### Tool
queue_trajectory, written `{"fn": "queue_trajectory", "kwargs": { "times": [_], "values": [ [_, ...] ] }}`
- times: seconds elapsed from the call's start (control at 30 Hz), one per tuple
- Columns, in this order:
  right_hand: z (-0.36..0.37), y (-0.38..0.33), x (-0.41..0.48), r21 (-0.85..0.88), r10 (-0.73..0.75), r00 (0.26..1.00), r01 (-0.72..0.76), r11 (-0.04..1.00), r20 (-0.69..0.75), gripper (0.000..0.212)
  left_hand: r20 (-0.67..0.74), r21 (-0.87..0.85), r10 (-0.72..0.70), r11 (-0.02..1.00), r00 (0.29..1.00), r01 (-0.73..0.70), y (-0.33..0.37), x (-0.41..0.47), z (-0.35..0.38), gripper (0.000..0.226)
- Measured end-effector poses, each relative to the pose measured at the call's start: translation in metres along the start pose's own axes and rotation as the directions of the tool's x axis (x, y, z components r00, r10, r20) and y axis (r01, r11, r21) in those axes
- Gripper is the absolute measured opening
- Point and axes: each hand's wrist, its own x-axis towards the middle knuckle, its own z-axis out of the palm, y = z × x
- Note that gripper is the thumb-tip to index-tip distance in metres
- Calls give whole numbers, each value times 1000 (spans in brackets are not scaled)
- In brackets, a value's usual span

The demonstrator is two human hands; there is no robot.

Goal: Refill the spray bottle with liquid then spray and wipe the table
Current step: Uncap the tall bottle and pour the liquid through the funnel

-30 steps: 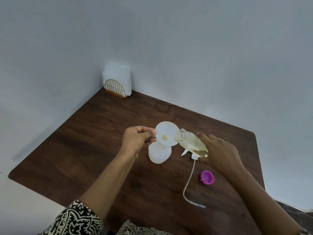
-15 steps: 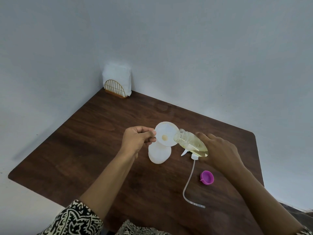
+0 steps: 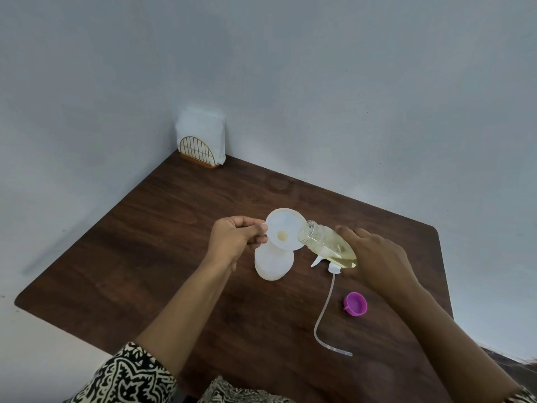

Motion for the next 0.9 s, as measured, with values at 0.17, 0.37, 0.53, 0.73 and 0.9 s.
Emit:
{"fn": "queue_trajectory", "kwargs": {
  "times": [0.17,0.37,0.53,0.73,0.9],
  "values": [
    [0,0,1,-5,-2,1000,2,1000,7,75,6,-9,7,1000,1000,-7,0,-1,0,2],
    [2,2,2,-7,-10,1000,10,1000,7,78,-2,-3,5,1000,1000,-5,0,-1,0,3],
    [1,2,3,-11,-14,1000,14,1000,14,76,5,-10,7,1000,1000,-7,0,-1,0,1],
    [5,5,4,-5,-21,1000,21,1000,2,76,7,-13,13,1000,1000,-12,0,-1,0,1],
    [6,6,5,-2,-25,1000,25,1000,-2,75,0,1,11,1000,1000,-11,0,0,0,1]
  ]
}}
